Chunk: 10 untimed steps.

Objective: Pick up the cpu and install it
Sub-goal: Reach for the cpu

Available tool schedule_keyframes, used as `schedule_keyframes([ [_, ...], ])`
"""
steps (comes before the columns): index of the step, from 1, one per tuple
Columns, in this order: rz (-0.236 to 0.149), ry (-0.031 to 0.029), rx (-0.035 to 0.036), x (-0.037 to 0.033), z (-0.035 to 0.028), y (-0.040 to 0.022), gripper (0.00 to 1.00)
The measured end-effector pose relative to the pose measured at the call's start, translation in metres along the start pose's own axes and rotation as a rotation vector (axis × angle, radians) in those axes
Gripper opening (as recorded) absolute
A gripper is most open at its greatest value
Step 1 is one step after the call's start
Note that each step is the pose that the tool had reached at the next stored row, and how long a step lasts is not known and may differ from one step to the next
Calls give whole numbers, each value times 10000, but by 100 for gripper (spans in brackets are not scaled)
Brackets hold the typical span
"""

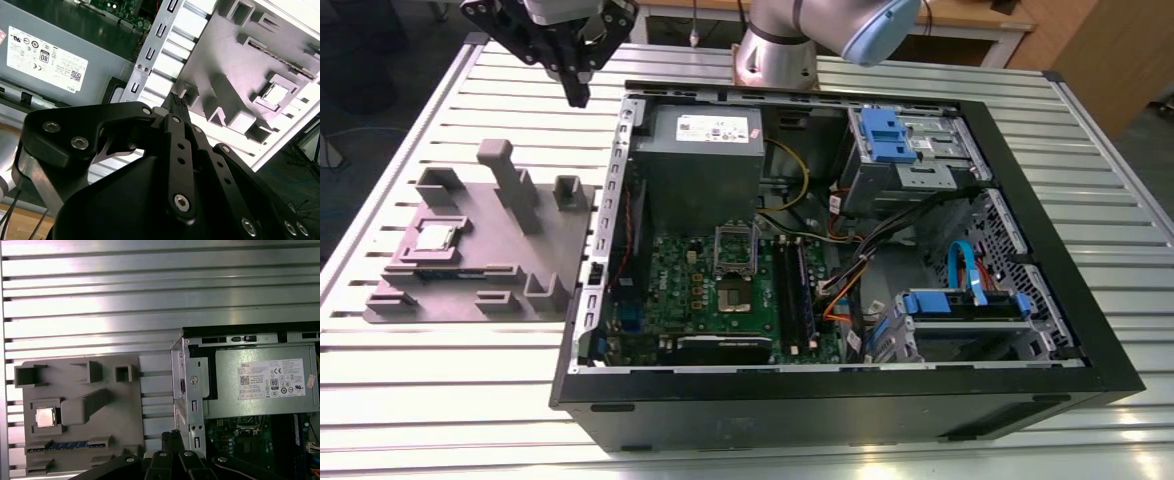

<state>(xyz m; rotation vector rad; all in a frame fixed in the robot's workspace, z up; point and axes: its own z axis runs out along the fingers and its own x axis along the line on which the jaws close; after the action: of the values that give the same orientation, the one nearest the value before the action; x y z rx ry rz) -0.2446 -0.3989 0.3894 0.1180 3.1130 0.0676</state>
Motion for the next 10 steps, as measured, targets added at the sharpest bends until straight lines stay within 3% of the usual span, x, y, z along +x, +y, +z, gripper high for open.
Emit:
schedule_keyframes([
  [10, 0, 1, 0, 31, 1, -2, 11],
])
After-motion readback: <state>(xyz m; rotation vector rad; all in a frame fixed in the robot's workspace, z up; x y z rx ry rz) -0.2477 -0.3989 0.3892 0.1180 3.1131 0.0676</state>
